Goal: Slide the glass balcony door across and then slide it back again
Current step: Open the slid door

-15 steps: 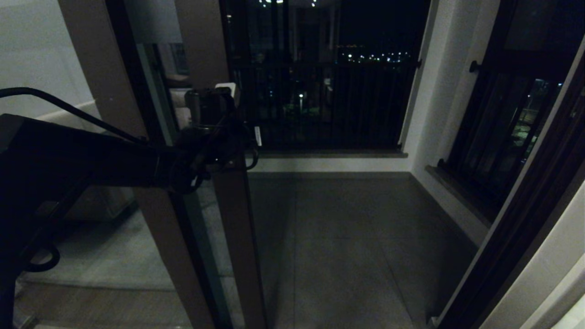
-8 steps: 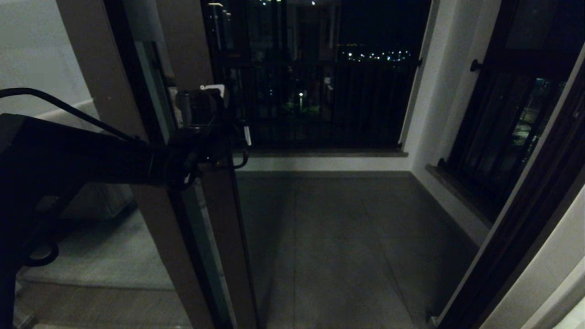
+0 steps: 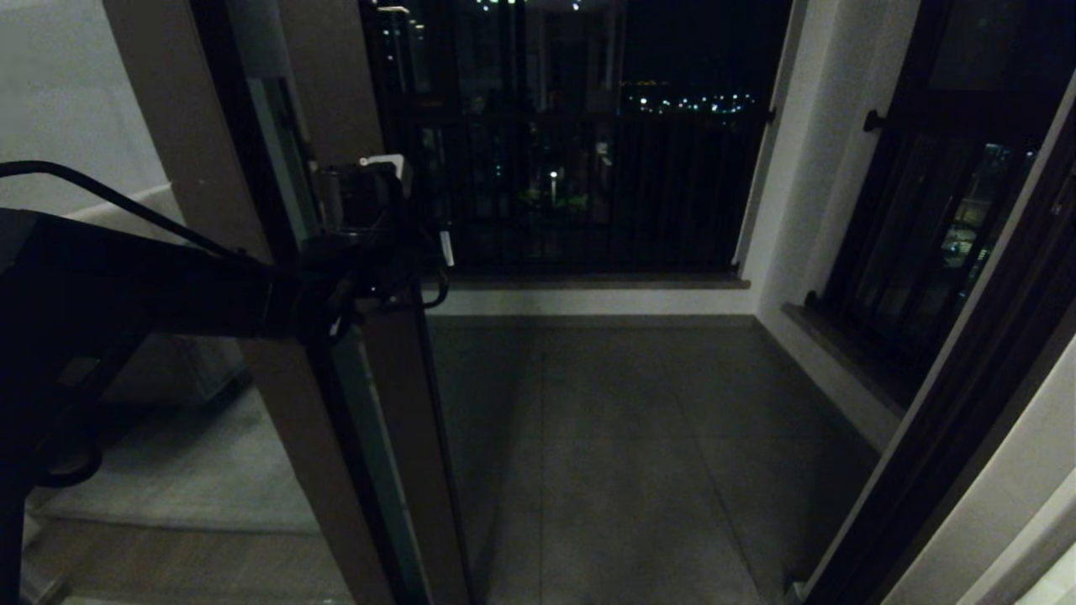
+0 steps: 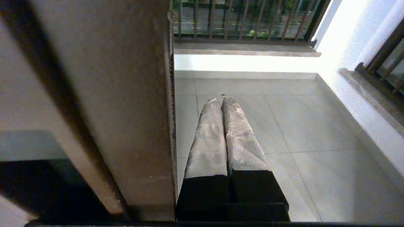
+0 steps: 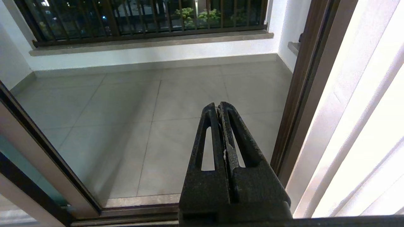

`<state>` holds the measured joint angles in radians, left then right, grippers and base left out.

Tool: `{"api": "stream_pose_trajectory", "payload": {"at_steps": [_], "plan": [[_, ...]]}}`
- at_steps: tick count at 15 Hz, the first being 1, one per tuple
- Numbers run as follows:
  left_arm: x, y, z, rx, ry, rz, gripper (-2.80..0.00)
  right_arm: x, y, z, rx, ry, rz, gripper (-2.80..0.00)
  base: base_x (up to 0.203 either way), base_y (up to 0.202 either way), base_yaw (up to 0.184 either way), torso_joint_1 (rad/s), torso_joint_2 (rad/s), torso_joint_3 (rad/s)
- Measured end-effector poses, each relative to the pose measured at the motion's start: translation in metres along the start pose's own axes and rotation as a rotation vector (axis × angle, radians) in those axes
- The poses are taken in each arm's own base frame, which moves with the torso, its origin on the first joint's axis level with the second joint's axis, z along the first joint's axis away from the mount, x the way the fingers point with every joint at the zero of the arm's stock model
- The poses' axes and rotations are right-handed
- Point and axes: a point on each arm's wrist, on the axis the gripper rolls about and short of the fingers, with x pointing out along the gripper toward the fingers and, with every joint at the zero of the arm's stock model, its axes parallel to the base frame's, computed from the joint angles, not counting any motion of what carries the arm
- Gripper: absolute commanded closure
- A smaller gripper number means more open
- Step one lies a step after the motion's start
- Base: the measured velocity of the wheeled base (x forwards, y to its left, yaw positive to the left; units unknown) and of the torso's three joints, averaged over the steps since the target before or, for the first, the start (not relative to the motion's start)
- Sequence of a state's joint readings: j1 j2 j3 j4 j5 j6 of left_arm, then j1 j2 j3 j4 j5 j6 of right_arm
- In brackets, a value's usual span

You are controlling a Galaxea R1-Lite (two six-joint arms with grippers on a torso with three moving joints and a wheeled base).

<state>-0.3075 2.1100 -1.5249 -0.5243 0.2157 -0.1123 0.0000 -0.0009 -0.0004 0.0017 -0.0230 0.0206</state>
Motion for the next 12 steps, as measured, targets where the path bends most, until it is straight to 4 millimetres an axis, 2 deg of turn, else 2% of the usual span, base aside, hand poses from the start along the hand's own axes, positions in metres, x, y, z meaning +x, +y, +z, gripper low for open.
{"api": "stream_pose_trajectory", "payload": {"at_steps": [12], "plan": [[-0.004,0.025,-0.002,0.0,0.023,0.037,0.0,0.0,0.0,0.0,0.0,0.0,0.0,0.0,0.0,0.0,0.0,0.0,0.0,0.0]]}}
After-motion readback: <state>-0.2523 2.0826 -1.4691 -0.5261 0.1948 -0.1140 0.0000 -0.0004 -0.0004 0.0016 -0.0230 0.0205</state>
